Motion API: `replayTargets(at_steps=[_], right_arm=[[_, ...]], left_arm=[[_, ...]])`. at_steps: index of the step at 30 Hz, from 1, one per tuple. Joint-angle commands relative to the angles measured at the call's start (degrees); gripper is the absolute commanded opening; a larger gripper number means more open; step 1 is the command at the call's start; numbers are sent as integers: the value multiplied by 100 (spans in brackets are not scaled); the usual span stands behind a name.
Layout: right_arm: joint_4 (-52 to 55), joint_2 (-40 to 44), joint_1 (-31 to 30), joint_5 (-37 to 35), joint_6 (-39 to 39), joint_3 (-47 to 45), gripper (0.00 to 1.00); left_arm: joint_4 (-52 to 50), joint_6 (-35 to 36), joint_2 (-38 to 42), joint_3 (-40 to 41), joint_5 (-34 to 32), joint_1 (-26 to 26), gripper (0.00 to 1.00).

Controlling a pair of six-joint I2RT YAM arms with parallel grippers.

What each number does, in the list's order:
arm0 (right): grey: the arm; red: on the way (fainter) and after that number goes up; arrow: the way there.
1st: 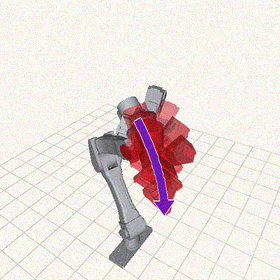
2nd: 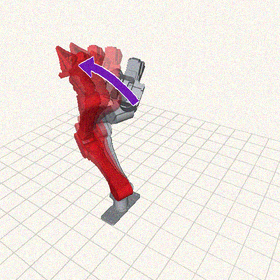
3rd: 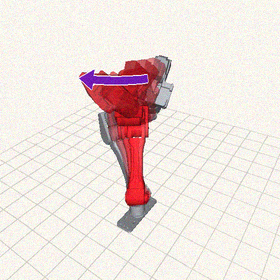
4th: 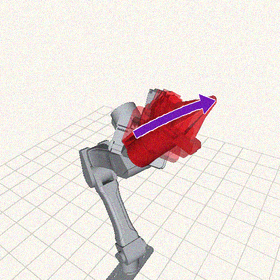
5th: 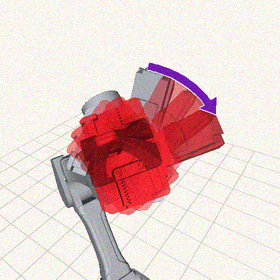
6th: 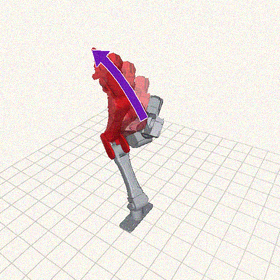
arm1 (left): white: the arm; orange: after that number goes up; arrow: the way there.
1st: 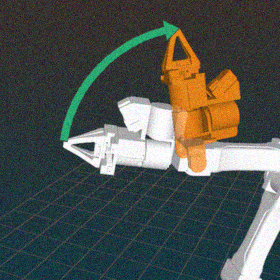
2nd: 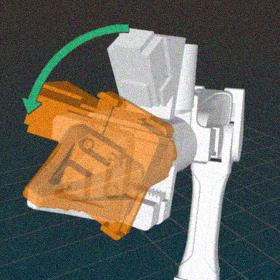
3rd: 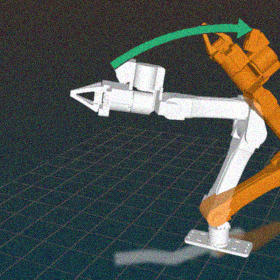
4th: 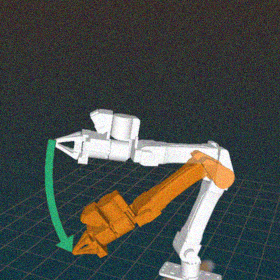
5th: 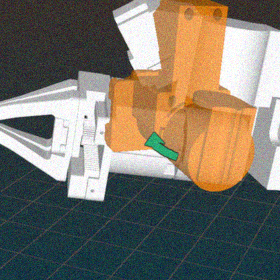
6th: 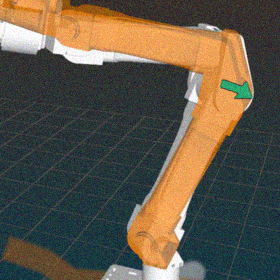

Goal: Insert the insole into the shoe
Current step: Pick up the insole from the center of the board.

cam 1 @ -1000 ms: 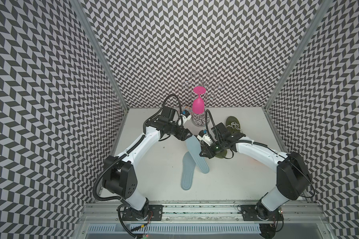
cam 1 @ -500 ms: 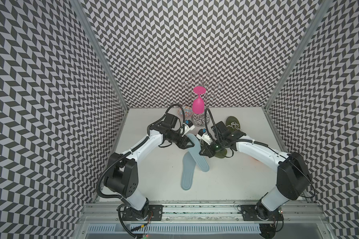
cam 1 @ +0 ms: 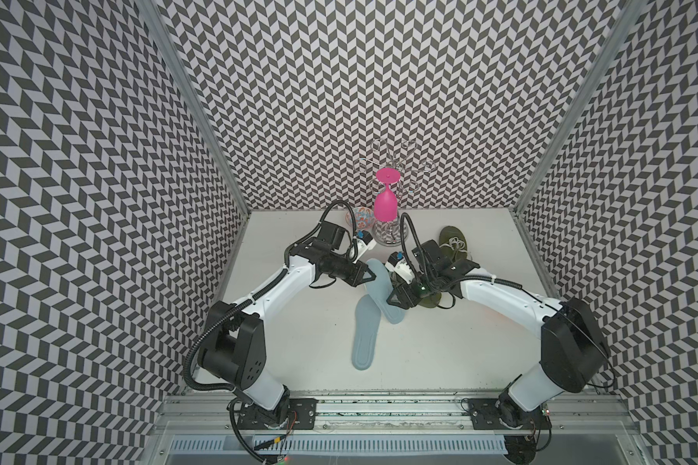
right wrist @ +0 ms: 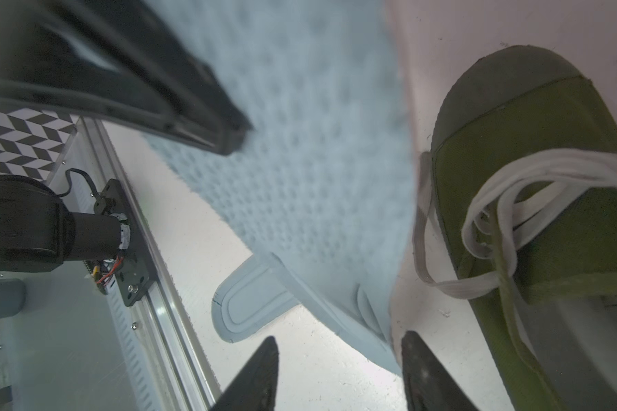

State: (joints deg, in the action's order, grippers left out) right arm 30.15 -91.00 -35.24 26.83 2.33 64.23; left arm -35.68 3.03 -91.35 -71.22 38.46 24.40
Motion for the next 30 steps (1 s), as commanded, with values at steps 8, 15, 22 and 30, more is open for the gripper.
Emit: replayTargets(at_steps=[8,15,22,30], right_arm=[[-1756,693,-36,531,-363,-912,88],[-1916,508,-44,951,-340,-728,88],[-1929,414,-359,704,-440,-546,87],[-2229,340,-1113,-1128,-398,-868,87]], left_arm=[[-423,55,355,-21,461,88,0],[-270,-9,486,95,520,176,0],[50,-1037,325,40,92,38,0],[38,-2172,479,38,-33,-172,0]])
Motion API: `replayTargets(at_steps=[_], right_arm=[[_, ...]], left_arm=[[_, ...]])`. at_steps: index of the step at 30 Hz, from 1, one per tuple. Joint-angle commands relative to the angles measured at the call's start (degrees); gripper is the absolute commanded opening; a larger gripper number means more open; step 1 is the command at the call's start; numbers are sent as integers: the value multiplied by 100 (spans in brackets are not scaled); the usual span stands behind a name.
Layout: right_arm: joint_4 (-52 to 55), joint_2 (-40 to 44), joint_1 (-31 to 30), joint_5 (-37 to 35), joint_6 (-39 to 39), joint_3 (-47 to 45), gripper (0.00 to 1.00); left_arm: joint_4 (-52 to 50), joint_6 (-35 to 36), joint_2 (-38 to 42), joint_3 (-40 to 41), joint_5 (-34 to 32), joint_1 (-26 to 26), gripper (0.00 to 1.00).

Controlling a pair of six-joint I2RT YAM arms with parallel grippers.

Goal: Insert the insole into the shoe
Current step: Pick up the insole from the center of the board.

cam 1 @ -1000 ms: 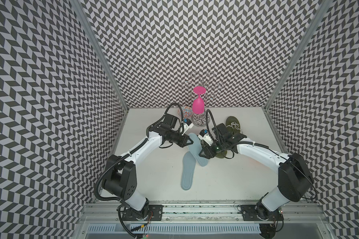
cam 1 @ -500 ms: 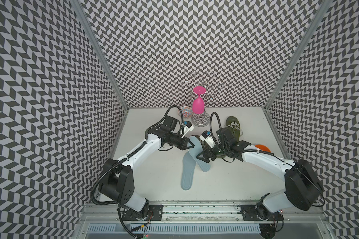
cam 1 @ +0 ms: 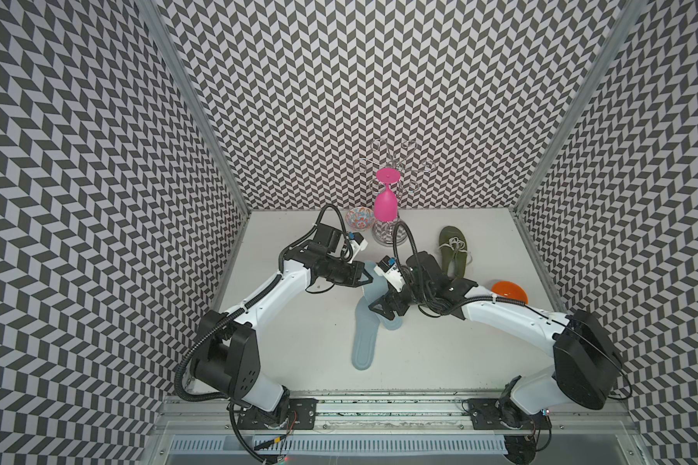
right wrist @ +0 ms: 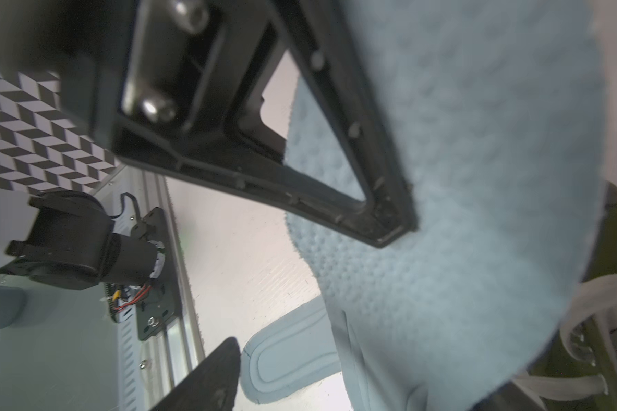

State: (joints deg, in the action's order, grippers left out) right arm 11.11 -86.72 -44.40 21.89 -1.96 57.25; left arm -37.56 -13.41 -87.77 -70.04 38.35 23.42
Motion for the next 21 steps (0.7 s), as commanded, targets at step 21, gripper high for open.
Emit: replayTargets(at_steps=[21], right_arm=[[-1423,-98,-997,-3105,-30,-592,81]], left_arm=[[-191,-1461,49,-238,-363,-111,0]])
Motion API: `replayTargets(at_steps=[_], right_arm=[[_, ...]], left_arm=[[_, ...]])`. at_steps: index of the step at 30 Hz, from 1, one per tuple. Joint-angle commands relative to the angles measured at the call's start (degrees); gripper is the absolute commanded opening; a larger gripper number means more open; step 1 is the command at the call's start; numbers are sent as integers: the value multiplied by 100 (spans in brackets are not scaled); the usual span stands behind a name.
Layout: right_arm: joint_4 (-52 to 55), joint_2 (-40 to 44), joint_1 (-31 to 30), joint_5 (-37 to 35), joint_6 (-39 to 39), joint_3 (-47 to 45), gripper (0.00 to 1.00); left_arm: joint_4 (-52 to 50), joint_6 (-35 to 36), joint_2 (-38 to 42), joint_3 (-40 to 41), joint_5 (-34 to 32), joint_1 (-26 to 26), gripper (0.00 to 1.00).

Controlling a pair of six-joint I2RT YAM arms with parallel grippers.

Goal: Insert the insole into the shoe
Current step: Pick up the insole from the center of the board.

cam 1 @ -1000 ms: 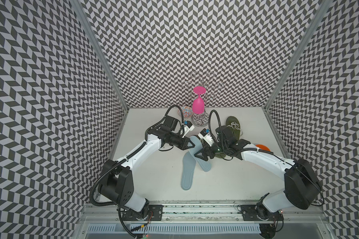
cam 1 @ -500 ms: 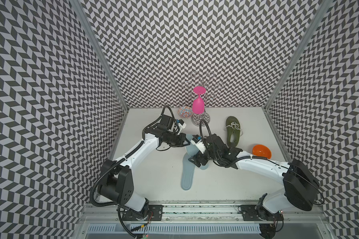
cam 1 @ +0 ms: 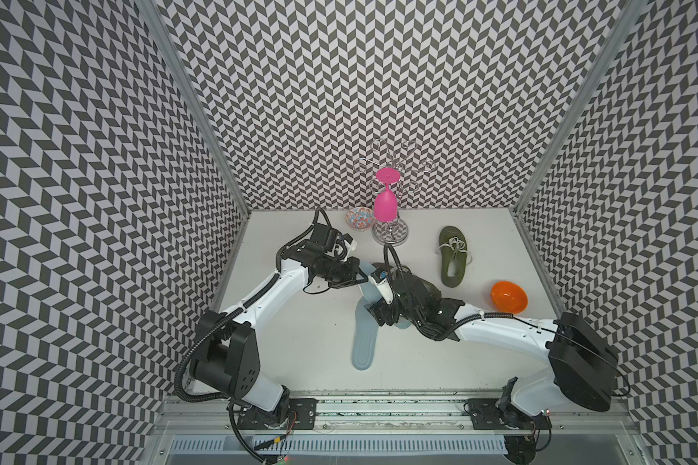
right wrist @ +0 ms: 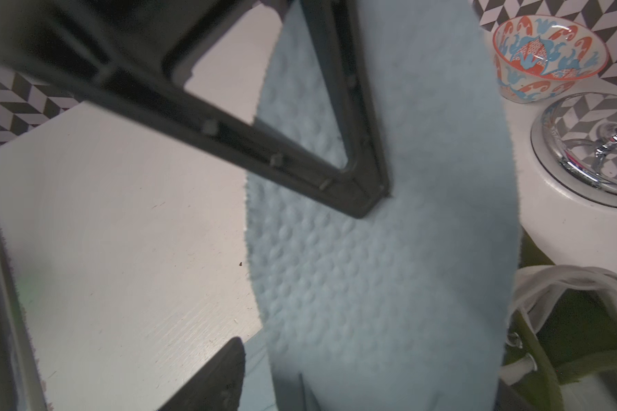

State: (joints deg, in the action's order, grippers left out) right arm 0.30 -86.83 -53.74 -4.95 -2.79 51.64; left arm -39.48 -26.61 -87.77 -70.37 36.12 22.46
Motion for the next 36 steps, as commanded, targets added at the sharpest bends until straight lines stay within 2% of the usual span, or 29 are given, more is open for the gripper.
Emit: replayTargets(at_steps=[1,12,17,19,23,29,34,36], right_arm=[[-358,-102,-63,-489,54,-31,81],[-517,-186,-84,-630,-29,-75,61],[-522,-142,-84,-598,-12,-74,55],[-438,-198,-83,-502,14,-4,51],[-260,-300,-82,-346,75,97,51],[-181,-230,-71,57,107,122,53],[-153,-198,-41,374,45,212,54],[-161,-161,3,571,3,240,54]], left_arm=[[15,-168,53,-205,-140,-14,0],[134,-248,152,-83,-227,-31,0],[203,-316,220,-18,-320,-74,0],[260,-366,247,14,-329,-89,6],[279,-289,256,-18,-405,-100,24],[177,118,194,-30,-421,-94,29],[55,376,207,-8,-445,-101,40],[-5,605,194,-3,-461,-114,41]])
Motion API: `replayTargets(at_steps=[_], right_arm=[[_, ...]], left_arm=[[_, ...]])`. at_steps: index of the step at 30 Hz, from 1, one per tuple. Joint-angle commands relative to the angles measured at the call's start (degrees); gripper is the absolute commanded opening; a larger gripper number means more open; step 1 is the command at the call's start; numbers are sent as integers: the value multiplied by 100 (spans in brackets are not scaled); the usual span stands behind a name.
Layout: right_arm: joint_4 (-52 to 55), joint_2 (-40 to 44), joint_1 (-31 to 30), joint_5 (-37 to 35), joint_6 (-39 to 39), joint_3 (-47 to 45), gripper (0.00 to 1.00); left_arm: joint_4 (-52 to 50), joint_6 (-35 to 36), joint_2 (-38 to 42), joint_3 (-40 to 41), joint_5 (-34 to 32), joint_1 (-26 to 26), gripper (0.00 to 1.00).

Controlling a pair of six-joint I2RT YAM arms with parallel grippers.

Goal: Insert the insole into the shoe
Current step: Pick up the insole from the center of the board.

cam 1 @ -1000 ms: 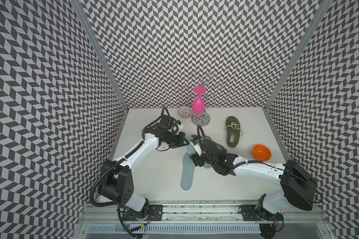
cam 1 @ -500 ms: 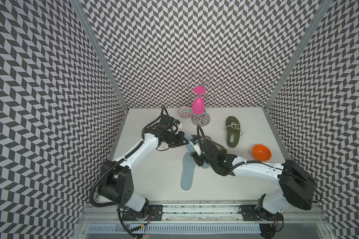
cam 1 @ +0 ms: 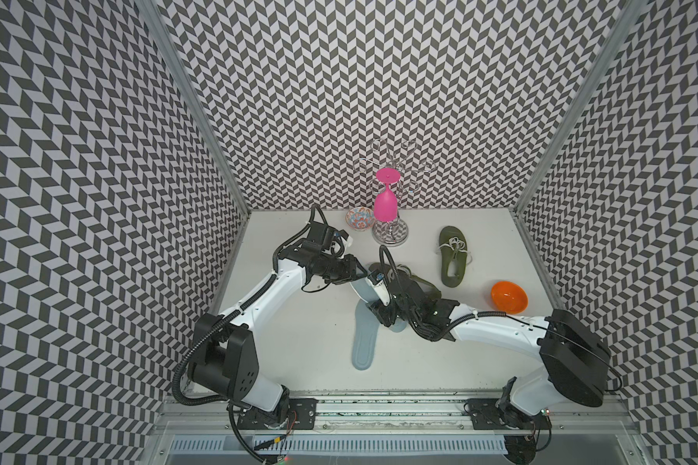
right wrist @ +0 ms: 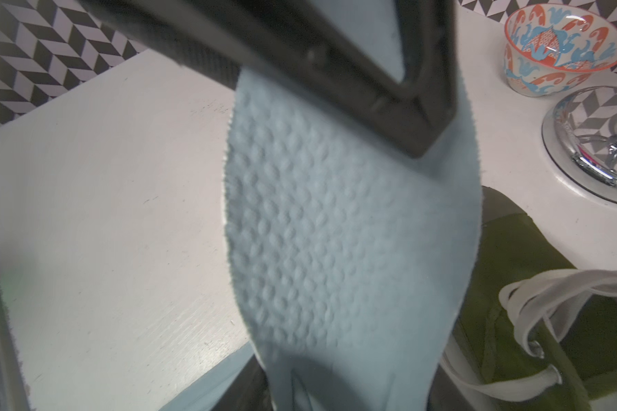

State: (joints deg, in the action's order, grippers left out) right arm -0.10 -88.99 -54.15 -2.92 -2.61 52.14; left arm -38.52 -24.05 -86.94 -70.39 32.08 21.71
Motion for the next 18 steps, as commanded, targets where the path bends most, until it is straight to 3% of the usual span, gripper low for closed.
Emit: replayTargets(at_steps=[1,4,12,18], right_arm=[[-128,72,55,477,-30,204,54],[-131,82,63,614,-55,252,54],[-218,69,212,655,-54,285,60],[-258,-31,212,917,320,391,70]], left_arm=[[-111,389,107,1,-9,-44,41],[-52,463,103,23,302,-17,36],[-102,347,295,78,494,-3,2],[-300,217,278,-63,539,-34,0]])
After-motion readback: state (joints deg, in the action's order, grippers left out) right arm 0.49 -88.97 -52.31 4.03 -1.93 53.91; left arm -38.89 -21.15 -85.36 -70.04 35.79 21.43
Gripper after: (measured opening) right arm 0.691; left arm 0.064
